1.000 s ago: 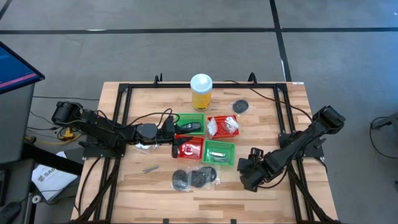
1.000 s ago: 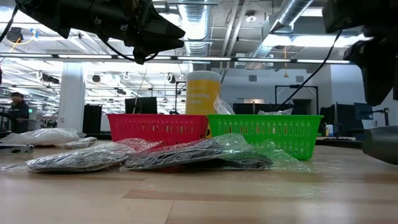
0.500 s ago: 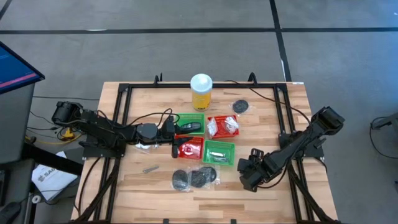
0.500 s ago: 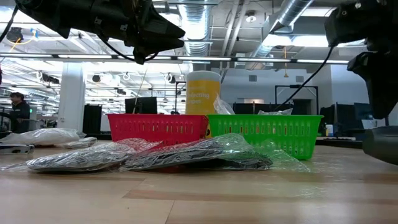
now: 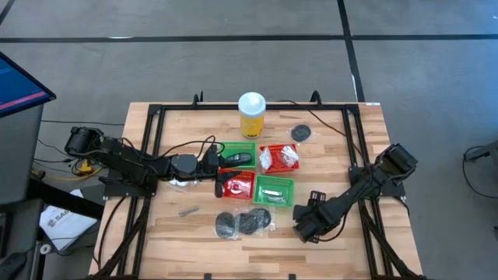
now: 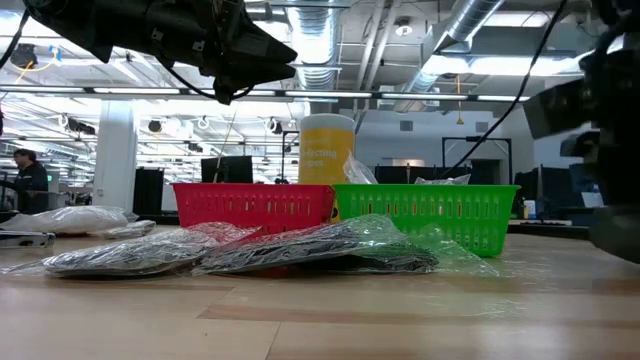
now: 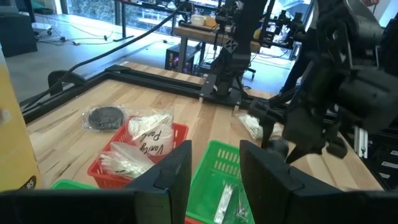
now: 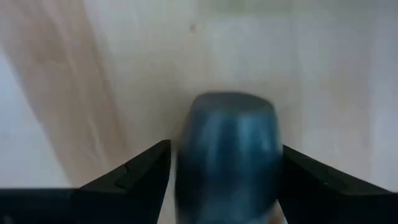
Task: Pick & Place Travel size toiletries
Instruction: Put the deodorant into the right green bin
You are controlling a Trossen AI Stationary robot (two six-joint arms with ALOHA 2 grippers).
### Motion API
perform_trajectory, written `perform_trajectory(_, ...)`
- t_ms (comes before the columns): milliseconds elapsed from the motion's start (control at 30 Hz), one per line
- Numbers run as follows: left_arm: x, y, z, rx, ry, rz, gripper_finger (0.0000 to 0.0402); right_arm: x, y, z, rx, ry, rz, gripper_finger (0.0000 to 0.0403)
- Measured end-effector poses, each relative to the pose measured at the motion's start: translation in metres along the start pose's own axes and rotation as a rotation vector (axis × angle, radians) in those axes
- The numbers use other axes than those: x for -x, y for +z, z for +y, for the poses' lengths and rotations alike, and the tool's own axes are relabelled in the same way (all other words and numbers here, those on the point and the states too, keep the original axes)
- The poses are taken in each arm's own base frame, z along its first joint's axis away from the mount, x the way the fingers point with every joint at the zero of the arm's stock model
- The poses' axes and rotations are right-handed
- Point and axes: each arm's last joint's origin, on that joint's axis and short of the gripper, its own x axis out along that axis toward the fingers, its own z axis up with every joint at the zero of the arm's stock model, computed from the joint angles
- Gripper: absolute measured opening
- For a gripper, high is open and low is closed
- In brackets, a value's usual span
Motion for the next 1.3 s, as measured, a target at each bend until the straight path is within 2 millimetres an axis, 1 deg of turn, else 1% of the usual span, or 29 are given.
perform_trajectory(167,0.0,0.0,0.0,0.0,-0.001,-0.001,0.0127,-0.012,0.0,0.004,0.028,-0.026,0.042,0.0249)
perform_trajectory(333,0.0,0.0,0.0,0.0,-0.001,-0.001,0.0127,-0.012,0.0,0.004,0.023,-0.025,0.042,0.0247)
perform_trajectory(433,0.0,0.0,0.0,0.0,-0.002,-0.001,0.0127,-0.011,0.0,0.003,0.021,-0.015,0.034,0.0233)
perform_trajectory(567,0.0,0.0,0.0,0.0,-0.002,-0.001,0.0127,-0.011,0.0,0.004,0.023,-0.012,0.036,0.0192)
perform_trajectory(867,0.0,0.0,0.0,0.0,-0.005,0.0,0.0127,-0.011,0.0,0.004,0.026,-0.012,0.036,0.0191)
perform_trajectory(1100,0.0,0.0,0.0,0.0,-0.005,0.0,0.0127,0.0,0.007,0.008,0.087,-0.021,0.048,0.0191)
perform_trajectory(1300,0.0,0.0,0.0,0.0,-0.004,0.0,0.0127,0.012,0.016,0.007,0.127,-0.03,0.064,0.0191)
